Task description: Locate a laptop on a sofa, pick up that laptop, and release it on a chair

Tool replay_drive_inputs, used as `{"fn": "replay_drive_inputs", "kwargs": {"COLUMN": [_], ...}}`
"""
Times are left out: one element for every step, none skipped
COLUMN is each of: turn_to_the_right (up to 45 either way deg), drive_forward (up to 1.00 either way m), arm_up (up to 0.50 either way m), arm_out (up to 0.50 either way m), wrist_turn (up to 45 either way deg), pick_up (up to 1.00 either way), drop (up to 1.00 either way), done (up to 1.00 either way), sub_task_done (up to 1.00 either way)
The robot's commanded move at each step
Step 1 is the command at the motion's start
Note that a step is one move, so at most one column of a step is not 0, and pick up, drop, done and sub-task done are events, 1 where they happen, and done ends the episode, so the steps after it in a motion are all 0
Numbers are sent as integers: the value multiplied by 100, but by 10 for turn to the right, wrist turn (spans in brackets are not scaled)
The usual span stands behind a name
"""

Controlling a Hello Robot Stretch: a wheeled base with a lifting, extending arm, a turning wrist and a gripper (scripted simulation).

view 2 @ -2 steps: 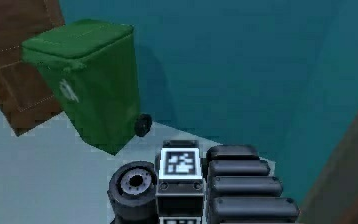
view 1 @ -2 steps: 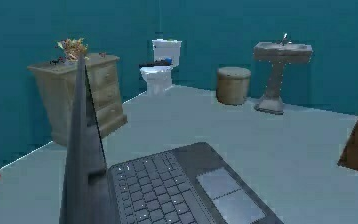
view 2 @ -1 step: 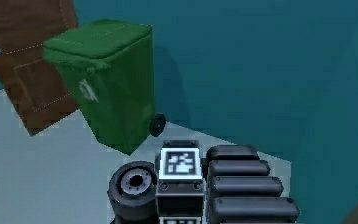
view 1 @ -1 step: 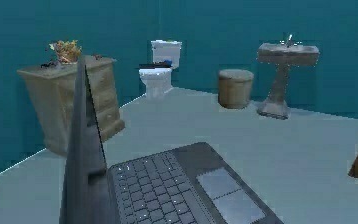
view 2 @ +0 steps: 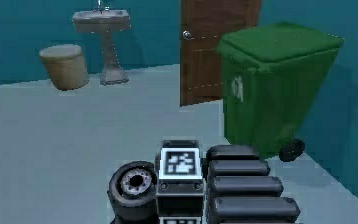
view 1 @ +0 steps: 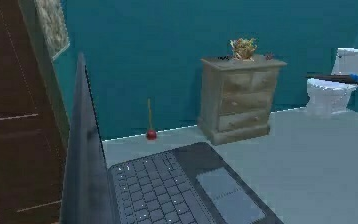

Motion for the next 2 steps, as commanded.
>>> {"fn": "replay_drive_inputs", "kwargs": {"turn_to_the_right": [-420,0], "drive_forward": [0,15], "arm_up": [0,0], "arm_out": [0,0], "wrist_turn": [0,0], "pick_up": [0,0], "drop": [0,0], "done": [0,0], "sub_task_done": [0,0]}}
